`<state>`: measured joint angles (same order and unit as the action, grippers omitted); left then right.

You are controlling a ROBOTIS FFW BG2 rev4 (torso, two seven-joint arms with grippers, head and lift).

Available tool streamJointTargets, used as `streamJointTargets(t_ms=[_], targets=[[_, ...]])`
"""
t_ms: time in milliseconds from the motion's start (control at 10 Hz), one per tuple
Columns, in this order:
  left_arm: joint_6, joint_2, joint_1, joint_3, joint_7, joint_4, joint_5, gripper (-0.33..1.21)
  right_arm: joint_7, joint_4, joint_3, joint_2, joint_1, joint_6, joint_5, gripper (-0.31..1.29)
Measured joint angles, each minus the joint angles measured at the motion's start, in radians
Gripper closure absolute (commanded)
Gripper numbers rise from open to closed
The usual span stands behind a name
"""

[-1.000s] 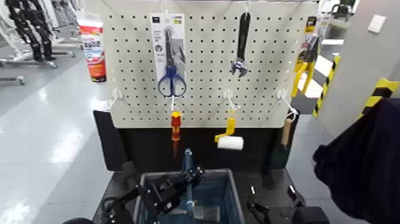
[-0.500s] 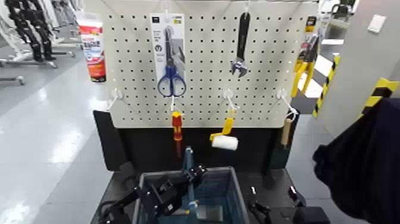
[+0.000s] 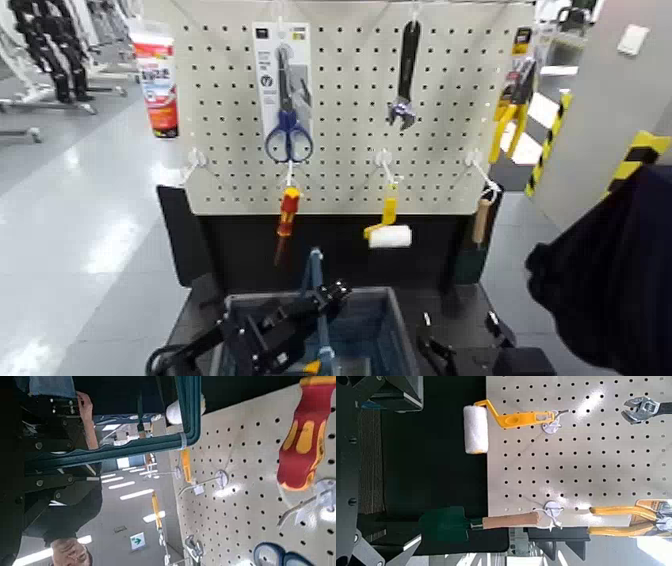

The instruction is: Grasp the handle of the crate.

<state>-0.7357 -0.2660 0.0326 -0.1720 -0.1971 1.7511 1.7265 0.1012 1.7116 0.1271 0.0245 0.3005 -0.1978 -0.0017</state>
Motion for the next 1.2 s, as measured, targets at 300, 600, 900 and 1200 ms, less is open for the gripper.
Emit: streamJointTargets(t_ms=[300,600,900,1200], targets=[[0.001,-0.004,0.008,-0.004,0.009,0.016,0.028,1.18,0.0,-0.001,0.0,0.0,-0.001,-0.004,0.004,0.14],[0.001,-0.003,0.009,-0.01,0.007,0.01,0.04,1.18,0.003,-0.001,0.0,-0.002,0.0,-0.009,0.012,0.14],[0.001,-0.003,0.009,-0.013,0.007,0.004,0.049,1.18,0.003,-0.002,0.002,-0.001,0.0,-0.013,0.015,0.15],[0.0,-0.002,0.01,-0.014,0.006,0.0,0.051,1.18,0.004,-0.003,0.002,0.0,-0.001,-0.015,0.024,0.14]])
